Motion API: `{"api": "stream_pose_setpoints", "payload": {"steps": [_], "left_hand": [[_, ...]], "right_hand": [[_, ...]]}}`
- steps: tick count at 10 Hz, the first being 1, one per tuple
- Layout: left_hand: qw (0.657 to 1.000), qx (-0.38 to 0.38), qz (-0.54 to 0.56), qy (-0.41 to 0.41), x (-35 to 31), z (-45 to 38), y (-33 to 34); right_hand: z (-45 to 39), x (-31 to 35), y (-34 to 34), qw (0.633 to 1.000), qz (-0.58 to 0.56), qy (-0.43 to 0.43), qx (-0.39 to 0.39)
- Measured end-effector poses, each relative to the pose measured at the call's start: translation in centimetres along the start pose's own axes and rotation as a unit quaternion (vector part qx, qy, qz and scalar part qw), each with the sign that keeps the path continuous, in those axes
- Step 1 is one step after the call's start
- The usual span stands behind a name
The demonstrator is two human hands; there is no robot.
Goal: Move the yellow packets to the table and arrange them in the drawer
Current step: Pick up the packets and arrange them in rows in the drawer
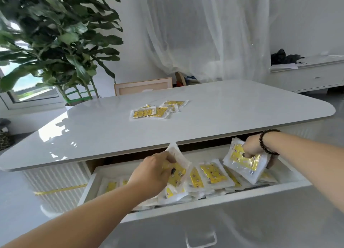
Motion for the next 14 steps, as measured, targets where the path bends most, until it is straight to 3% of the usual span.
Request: {"api": "stream_pose_setpoints", "payload": {"steps": [1, 2, 3, 4, 5, 6, 7, 10, 11, 12, 13, 14], "left_hand": [[0.987, -0.019, 0.145, -0.069, 0.2, -1.1, 2.2], [0.964, -0.026, 0.244, -0.107, 0.2, -2.3, 3.4], [0.954, -0.013, 0.277, -0.112, 0.5, -3.3, 4.1], [0.952, 0.025, 0.276, -0.131, 1.2, -3.4, 4.8], [0.947, 0.042, 0.284, -0.143, 1.3, -3.4, 5.3], [0.945, 0.038, 0.292, -0.140, 1.2, -3.4, 5.3], [0.945, 0.035, 0.293, -0.141, 1.4, -3.3, 5.2], [0.934, 0.044, 0.316, -0.163, 1.0, -3.1, 4.6], [0.924, 0.082, 0.329, -0.179, 1.0, -3.2, 4.8], [0.921, 0.103, 0.331, -0.178, 0.9, -3.3, 5.1], [0.921, 0.114, 0.334, -0.166, 0.8, -3.3, 5.2], [0.919, 0.094, 0.344, -0.167, 1.1, -3.4, 5.3]], "right_hand": [[-1.5, -1.0, 0.8, 0.998, -0.052, -0.020, 0.021], [-3.3, -1.2, 2.9, 0.986, -0.154, 0.024, 0.061], [-4.5, -1.8, 4.6, 0.917, -0.331, 0.125, 0.183], [-5.1, -1.4, 6.0, 0.903, -0.351, 0.120, 0.216], [-6.1, -0.9, 6.7, 0.917, -0.336, 0.112, 0.186], [-6.4, -0.2, 7.2, 0.978, -0.183, 0.032, 0.093], [-5.4, 0.6, 7.7, 0.996, -0.076, -0.035, 0.015], [-3.2, 1.2, 6.7, 0.975, 0.079, -0.098, -0.183], [-2.8, 2.3, 6.1, 0.965, -0.042, -0.134, -0.221], [-2.0, 4.7, 6.3, 0.942, -0.277, -0.148, -0.119], [-0.6, 6.8, 7.0, 0.919, -0.360, -0.161, -0.009], [-0.6, 7.4, 7.9, 0.899, -0.401, -0.174, 0.036]]}}
Point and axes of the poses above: each hand's wrist, its own z-axis away from the middle knuckle, its own y-axis out of the palm, x = y × z, the point moved 1 cm from there along -z, towards the middle knuckle, and after that the axes turned 6 degrees about -x, right-handed, at the moved point
